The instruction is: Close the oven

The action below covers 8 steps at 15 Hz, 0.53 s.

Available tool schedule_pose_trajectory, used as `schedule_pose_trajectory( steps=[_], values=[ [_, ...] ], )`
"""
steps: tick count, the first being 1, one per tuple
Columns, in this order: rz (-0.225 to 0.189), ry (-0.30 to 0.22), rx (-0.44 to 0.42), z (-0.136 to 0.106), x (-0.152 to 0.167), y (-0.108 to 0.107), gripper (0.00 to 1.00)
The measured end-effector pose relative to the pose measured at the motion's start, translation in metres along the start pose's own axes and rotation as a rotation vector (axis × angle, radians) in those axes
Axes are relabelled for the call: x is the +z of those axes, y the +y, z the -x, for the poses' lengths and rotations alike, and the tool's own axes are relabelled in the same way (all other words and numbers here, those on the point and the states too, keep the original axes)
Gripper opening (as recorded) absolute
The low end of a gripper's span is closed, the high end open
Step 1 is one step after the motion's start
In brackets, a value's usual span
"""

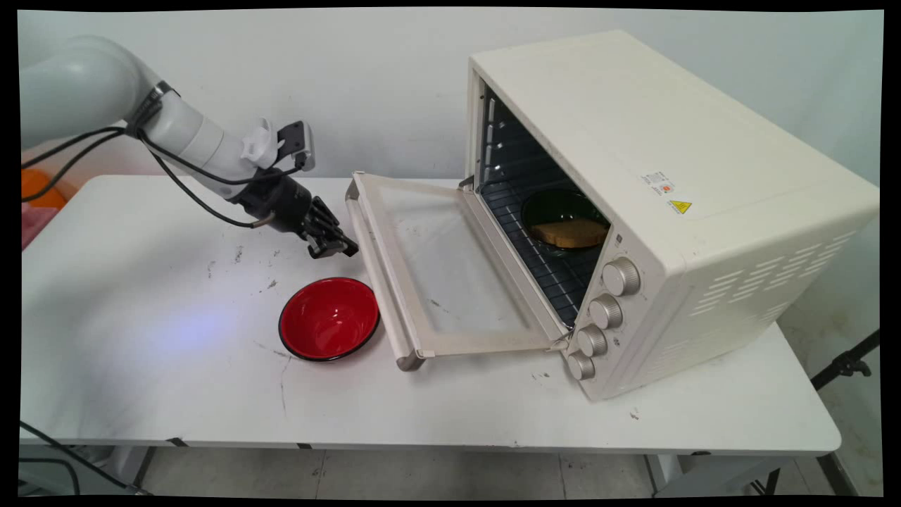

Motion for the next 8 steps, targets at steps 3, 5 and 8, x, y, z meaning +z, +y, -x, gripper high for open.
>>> schedule_pose_trajectory(
  steps=[3,5,8],
  values=[
    [0.008,0.018,0.003,0.004,0.009,0.001,0.00],
    [0.013,0.036,0.003,0.007,0.015,0.002,0.00],
    [0.023,0.065,0.010,0.013,0.023,0.004,0.00]
  ],
)
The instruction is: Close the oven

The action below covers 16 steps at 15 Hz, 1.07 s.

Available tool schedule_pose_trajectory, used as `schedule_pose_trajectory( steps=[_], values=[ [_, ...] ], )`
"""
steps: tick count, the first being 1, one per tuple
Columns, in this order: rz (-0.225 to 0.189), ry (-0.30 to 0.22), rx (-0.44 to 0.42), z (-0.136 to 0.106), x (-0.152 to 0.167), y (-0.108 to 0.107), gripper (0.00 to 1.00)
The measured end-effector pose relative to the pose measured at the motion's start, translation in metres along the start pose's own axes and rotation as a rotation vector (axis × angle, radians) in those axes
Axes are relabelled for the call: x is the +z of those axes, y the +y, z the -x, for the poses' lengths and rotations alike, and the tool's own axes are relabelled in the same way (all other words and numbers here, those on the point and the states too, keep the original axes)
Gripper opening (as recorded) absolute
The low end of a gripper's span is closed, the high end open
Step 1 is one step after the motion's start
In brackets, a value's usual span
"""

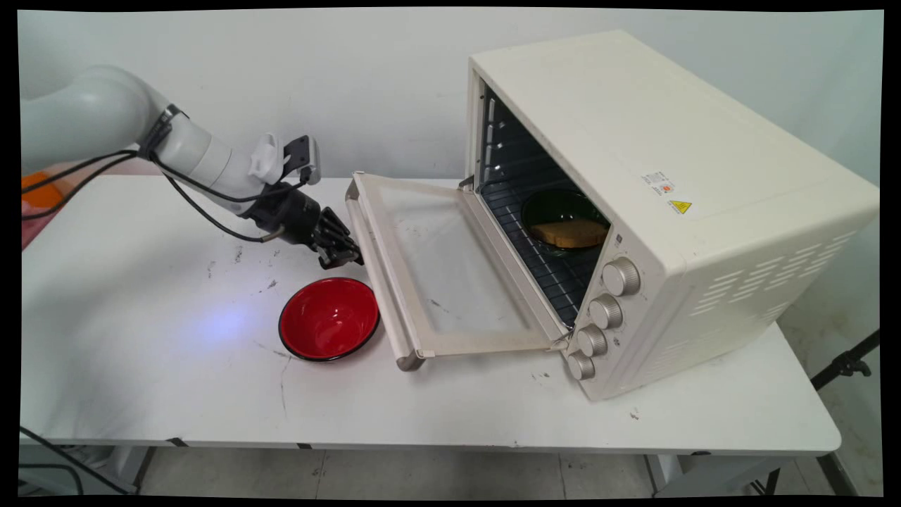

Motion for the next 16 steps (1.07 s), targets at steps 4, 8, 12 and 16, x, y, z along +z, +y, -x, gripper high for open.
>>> schedule_pose_trajectory(
  steps=[4,8,12,16],
  values=[
    [0.014,0.070,0.008,-0.001,0.005,0.004,0.00],
    [0.028,0.184,0.017,-0.015,-0.002,0.012,0.00],
    [0.042,0.297,0.022,-0.039,-0.019,0.018,0.00],
    [0.055,0.390,0.030,-0.067,-0.041,0.022,0.00]
  ],
)
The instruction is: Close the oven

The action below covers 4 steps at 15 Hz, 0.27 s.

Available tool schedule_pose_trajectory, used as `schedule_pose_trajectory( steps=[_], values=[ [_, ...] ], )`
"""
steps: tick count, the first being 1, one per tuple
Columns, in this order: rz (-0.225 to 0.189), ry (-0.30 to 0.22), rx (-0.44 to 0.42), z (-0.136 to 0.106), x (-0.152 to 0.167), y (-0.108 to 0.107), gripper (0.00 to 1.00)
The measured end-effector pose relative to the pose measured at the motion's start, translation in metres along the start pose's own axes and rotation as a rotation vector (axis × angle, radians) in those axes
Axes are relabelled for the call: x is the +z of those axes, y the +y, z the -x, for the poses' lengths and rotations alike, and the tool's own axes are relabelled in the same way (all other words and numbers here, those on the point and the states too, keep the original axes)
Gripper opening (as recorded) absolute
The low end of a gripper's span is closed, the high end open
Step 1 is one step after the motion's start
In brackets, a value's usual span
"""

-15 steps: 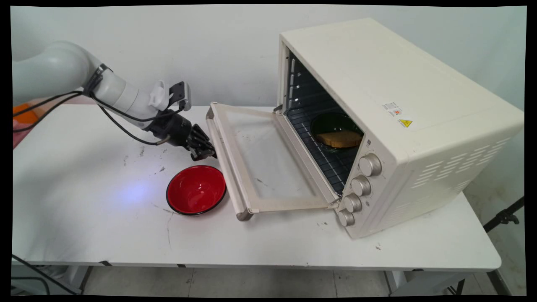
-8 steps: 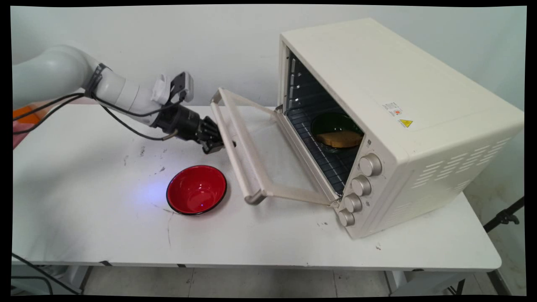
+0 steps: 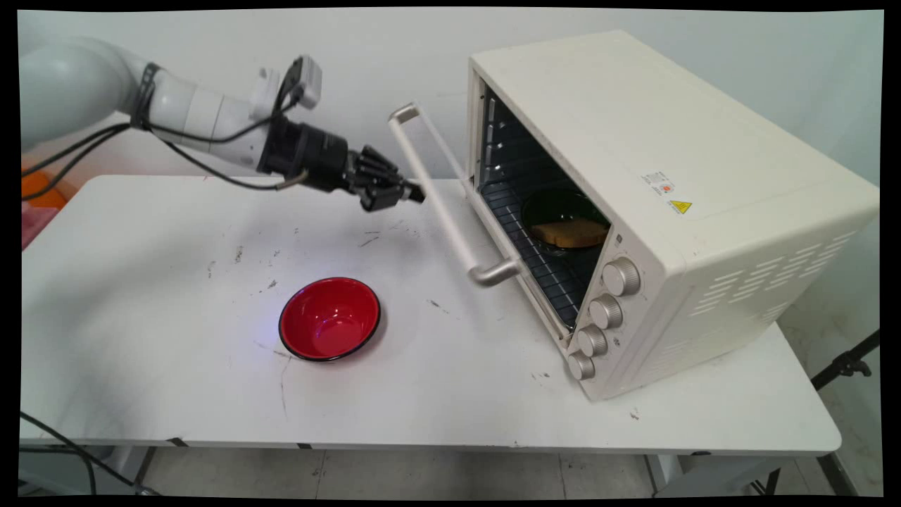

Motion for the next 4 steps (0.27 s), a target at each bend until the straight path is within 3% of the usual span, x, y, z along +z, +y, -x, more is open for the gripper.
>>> schedule_pose_trajectory(
  steps=[4],
  values=[
    [0.022,0.066,0.023,-0.037,-0.011,0.003,0.00]
  ],
)
